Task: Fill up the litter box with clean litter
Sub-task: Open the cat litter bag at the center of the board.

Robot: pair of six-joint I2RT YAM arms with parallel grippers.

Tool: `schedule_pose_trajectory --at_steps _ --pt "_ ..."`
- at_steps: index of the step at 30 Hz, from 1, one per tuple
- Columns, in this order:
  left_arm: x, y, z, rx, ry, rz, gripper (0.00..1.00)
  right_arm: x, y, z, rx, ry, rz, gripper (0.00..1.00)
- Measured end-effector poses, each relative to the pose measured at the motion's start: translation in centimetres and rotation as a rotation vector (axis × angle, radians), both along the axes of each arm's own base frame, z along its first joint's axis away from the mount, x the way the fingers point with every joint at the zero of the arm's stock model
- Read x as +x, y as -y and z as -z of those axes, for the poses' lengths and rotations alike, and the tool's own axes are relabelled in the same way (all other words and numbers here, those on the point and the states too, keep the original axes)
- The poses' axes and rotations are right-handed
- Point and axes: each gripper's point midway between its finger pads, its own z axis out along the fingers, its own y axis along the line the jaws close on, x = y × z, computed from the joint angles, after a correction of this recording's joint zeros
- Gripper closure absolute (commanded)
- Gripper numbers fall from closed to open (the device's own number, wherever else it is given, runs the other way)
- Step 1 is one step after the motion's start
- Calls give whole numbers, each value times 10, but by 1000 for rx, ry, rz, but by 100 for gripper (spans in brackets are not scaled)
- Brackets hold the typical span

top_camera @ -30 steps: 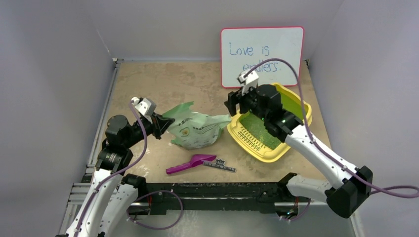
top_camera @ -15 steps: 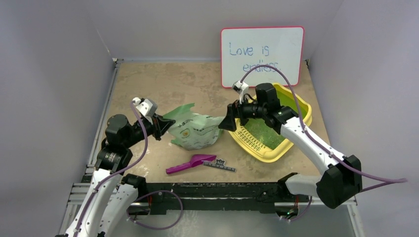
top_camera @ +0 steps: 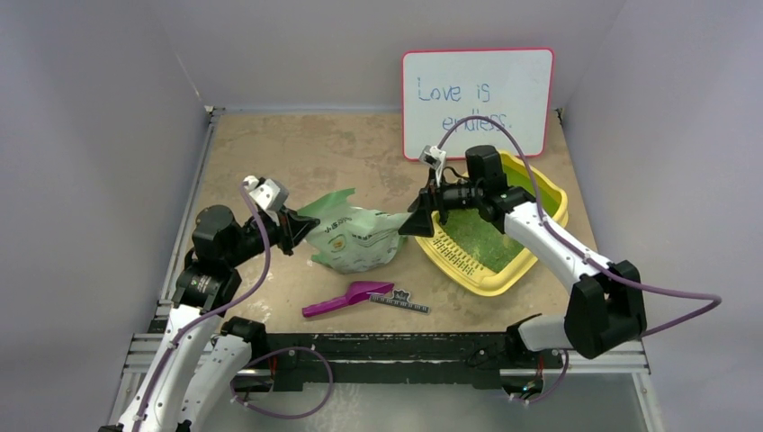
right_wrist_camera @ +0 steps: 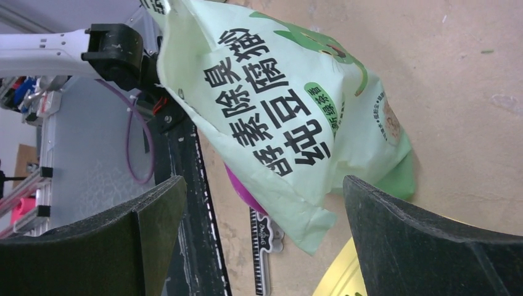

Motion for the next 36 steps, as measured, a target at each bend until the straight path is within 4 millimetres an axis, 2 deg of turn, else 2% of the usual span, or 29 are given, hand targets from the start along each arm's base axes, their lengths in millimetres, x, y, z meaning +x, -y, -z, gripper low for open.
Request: schedule_pose_trajectory --at_steps 4,9,13,14,16,18,25,32,36 --pt "0 0 0 5 6 3 100 0 0 -6 12 58 -22 5" --pt "0 0 0 9 7 7 100 -6 -1 -8 29 90 -78 28" --pt "-1 1 0 9 2 16 100 -10 -1 6 6 70 -138 44" --pt "-1 1 1 9 1 18 100 -9 -1 12 -4 59 -148 51" --pt "-1 2 1 9 -2 21 100 -6 -2 20 -15 46 -164 84" --pt "-2 2 1 10 -4 23 100 -3 -2 23 -22 52 -167 99" --pt "0 0 -1 22 10 11 100 19 2 17 -111 191 -48 100" --pt "2 -2 -1 25 11 -9 100 9 -5 7 -227 696 139 100" --pt "8 -4 -4 24 27 -29 100 20 -5 6 -301 920 286 100"
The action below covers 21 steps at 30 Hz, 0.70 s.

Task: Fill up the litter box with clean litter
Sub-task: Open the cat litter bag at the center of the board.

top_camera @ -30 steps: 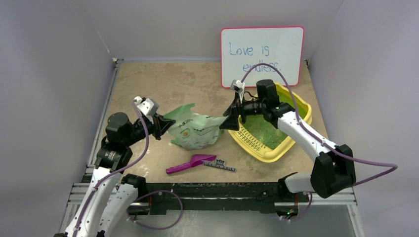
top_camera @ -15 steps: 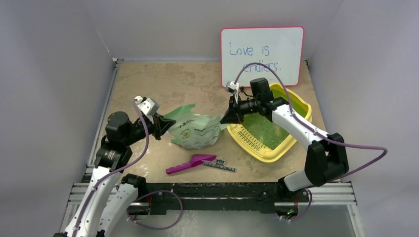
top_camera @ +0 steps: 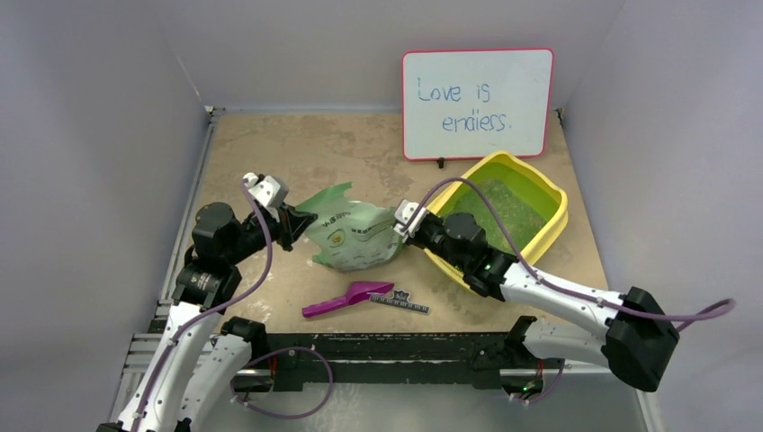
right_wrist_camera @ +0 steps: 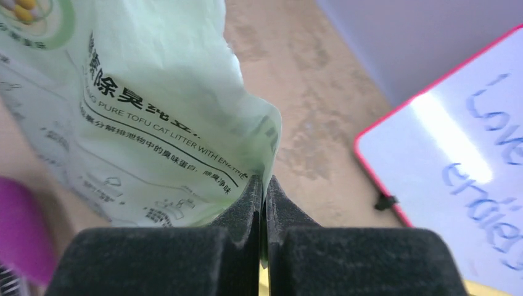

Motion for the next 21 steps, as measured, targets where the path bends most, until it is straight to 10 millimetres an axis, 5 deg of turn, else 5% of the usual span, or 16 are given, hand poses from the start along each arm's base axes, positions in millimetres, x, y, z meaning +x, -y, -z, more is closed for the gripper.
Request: schedule_pose_trajectory --at_steps 5,9,12,18,21 --pt "5 -3 -2 0 13 -26 100 9 3 -8 -33 197 149 94" --pt "5 -2 -2 -13 10 -30 100 20 14 -16 -39 245 277 40" --pt "6 -3 -2 -12 10 -32 100 25 24 -32 7 182 349 24" --pt "3 -2 -1 -11 6 -25 100 24 51 -102 291 -19 365 21" --pt "2 -1 -1 -11 6 -19 100 11 43 -127 376 -134 238 21"
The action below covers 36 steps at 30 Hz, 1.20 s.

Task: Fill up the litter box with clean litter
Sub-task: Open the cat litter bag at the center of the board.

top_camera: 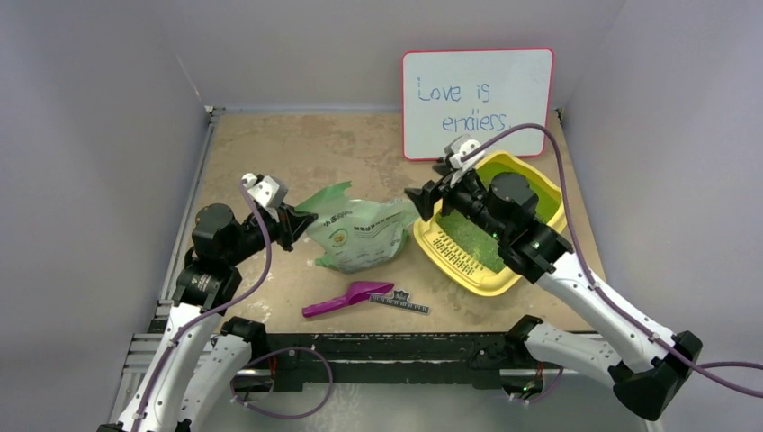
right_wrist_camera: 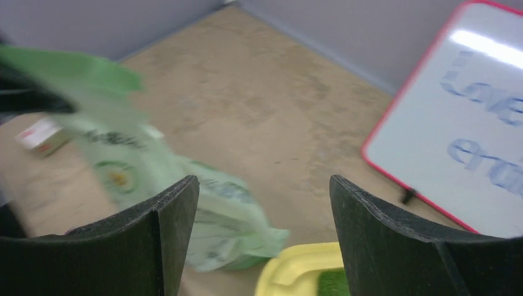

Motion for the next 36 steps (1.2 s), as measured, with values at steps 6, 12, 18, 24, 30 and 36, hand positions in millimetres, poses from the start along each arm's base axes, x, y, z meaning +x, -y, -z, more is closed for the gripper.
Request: schedule_pose_trajectory --at_steps 6,12,18,24,30,36 --pt "-2 2 0 -2 -1 12 100 -43 -56 9 -21 -203 -390 30" --pt "-2 2 0 -2 -2 16 100 -50 -99 46 -81 -432 -601 37" --pt "-4 3 1 -3 -8 27 100 -60 -107 68 -96 -542 -676 44" --pt "-5 5 1 -4 -9 38 100 -71 -108 61 -82 -554 -740 44" --pt "-4 5 1 -5 -8 41 100 -62 -111 60 -124 -544 -732 44" --pt "-5 5 1 -5 -8 41 100 -51 -111 89 -192 -610 -670 44"
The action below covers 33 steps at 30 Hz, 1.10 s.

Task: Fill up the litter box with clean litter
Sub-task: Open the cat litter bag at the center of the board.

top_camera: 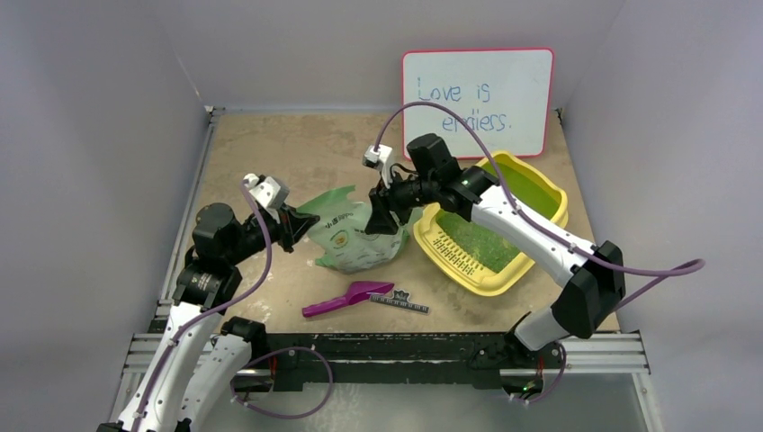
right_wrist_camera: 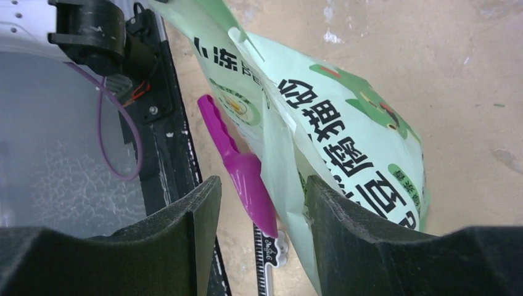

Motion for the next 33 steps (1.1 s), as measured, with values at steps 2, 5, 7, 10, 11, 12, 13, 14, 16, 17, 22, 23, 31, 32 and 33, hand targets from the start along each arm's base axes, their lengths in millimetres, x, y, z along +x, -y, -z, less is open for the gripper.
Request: schedule_pose_trajectory --at_steps 2,5,7,10,11,12,13,14,16,17,22,23,31,32,33 --pt "0 0 0 0 0 0 100 -1 0 7 -23 -9 -1 44" --pt "-1 0 1 1 -3 1 100 -5 2 12 -52 -13 -1 41" --pt "-1 0 1 2 -3 2 100 -3 6 15 -74 1 17 33" --pt "-4 0 2 6 -5 7 100 -2 21 27 -131 42 68 22" --pt "-5 0 1 7 -1 12 100 -1 28 32 -155 61 90 20" --pt "-6 1 1 6 0 21 100 -1 33 34 -169 80 108 19" --pt "-7 3 1 6 2 33 100 -1 36 36 -175 102 120 17" --pt "-8 3 1 7 4 41 100 -1 38 36 -176 122 130 16" --pt "-11 6 1 5 3 64 100 5 45 33 -167 184 169 15" --pt "-13 7 1 5 3 76 100 6 46 32 -160 201 180 15" --pt "-17 12 3 8 -5 126 100 17 45 24 -99 272 215 14" --pt "-19 13 4 13 -6 138 99 19 43 23 -88 281 217 14" --pt "-26 16 13 25 -49 182 92 27 19 25 -3 239 187 14" --pt "-26 16 14 25 -51 181 93 26 17 24 10 226 179 14" --pt "-26 16 14 26 -53 181 93 24 15 22 24 212 172 14"
